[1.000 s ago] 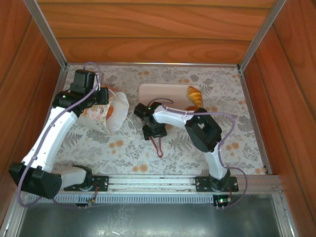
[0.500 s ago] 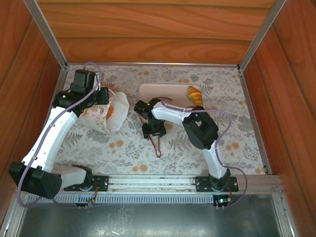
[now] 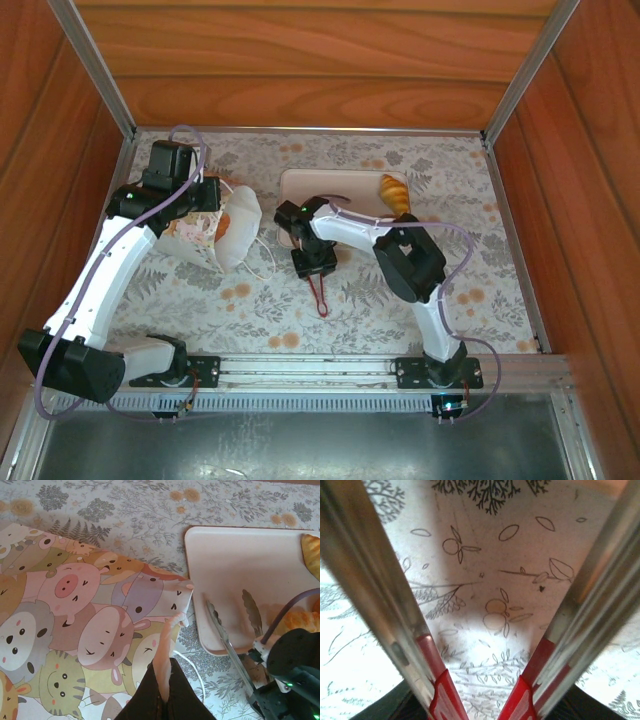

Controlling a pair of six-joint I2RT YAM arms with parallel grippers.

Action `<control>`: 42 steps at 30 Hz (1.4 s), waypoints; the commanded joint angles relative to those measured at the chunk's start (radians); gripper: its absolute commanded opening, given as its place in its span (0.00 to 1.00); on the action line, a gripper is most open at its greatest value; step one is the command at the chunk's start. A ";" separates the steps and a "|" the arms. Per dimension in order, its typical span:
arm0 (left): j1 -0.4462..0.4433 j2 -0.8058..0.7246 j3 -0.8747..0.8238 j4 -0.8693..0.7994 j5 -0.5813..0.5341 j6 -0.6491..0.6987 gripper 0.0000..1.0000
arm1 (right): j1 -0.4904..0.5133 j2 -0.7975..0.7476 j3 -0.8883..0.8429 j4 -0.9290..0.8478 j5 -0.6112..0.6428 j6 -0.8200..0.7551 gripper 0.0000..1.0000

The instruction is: Take the fake bread out of the paper bag

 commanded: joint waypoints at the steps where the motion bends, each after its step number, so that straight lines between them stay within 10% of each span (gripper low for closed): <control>1: 0.008 -0.022 0.007 0.017 -0.010 -0.010 0.00 | 0.000 -0.140 0.005 -0.030 -0.018 -0.033 0.50; 20: 0.008 -0.018 0.023 0.017 -0.009 -0.017 0.00 | 0.000 -0.348 0.071 -0.053 -0.023 -0.053 0.48; 42: 0.008 -0.026 0.056 0.005 -0.020 -0.020 0.00 | 0.025 -0.430 -0.115 0.289 -0.446 -0.175 0.48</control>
